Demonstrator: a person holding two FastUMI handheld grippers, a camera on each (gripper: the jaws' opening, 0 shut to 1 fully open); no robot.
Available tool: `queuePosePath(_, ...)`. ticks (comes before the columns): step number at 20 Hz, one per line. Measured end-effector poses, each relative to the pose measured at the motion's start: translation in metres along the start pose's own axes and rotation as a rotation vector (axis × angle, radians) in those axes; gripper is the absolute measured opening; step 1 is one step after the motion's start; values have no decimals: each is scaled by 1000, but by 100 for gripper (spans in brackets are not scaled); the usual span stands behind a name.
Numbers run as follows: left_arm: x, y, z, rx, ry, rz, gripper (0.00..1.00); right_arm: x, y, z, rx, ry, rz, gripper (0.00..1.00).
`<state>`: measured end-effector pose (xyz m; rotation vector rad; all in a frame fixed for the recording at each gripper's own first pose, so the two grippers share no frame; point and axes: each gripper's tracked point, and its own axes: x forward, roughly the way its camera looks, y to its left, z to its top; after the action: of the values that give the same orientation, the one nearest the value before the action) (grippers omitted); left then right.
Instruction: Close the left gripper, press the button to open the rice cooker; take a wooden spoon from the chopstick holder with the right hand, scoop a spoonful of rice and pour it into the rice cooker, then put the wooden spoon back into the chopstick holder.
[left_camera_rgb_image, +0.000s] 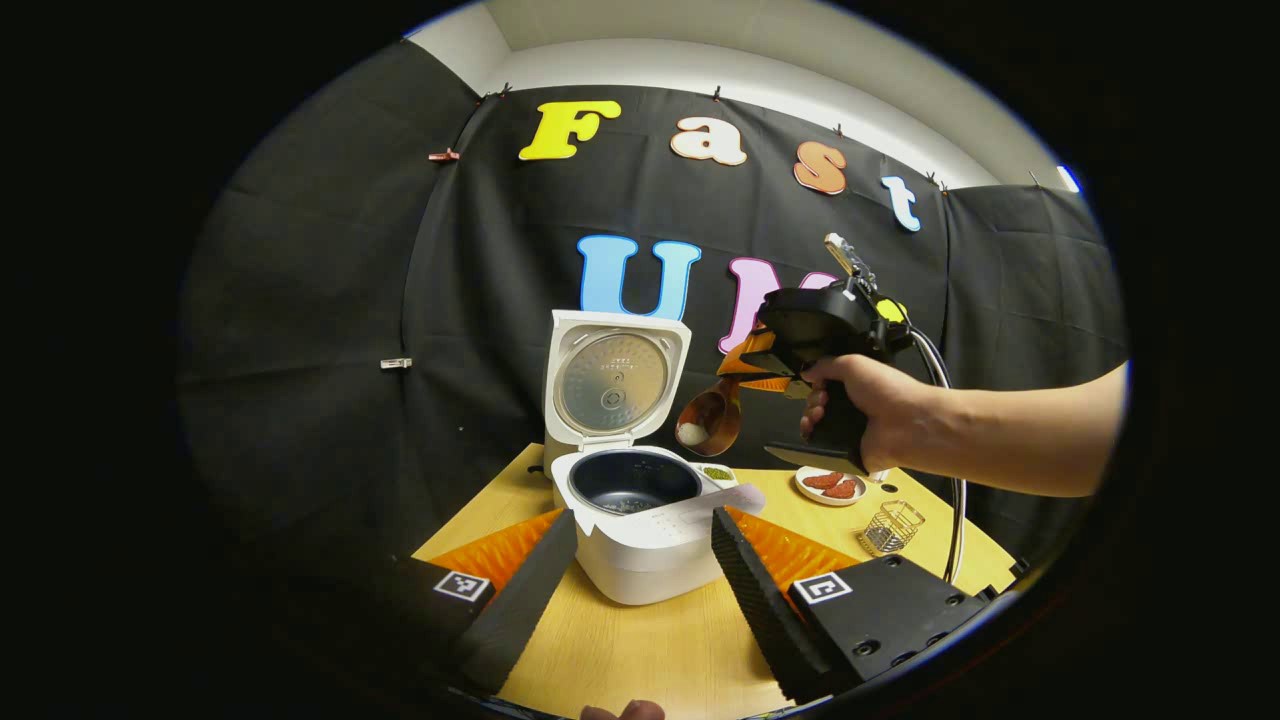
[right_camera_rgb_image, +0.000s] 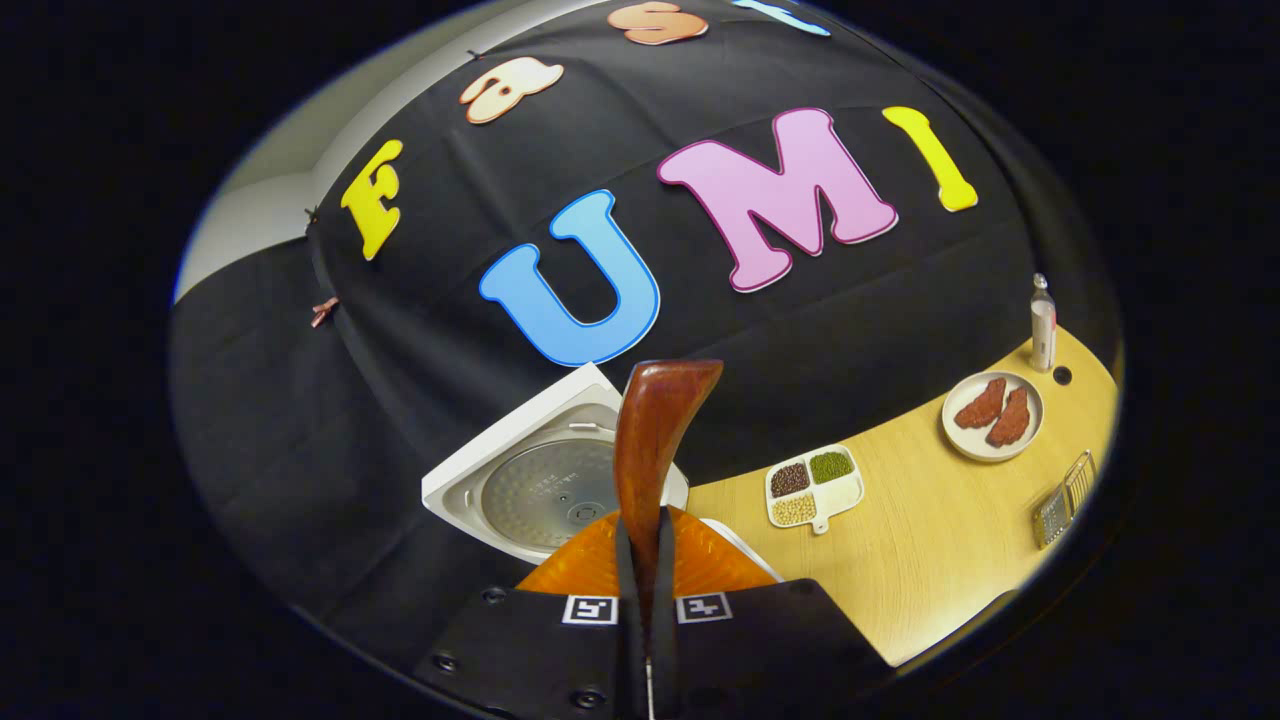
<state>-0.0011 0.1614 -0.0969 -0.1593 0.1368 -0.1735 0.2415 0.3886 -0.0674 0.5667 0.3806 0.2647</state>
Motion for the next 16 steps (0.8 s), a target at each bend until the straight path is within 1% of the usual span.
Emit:
queuePosePath(7,16,9,-7,-21,26,-4,94,41,18,-31,-249,25,15,7)
queuePosePath(16,13,17,-16,-33,46,12,94,57,38,-56,-567,31,77,7)
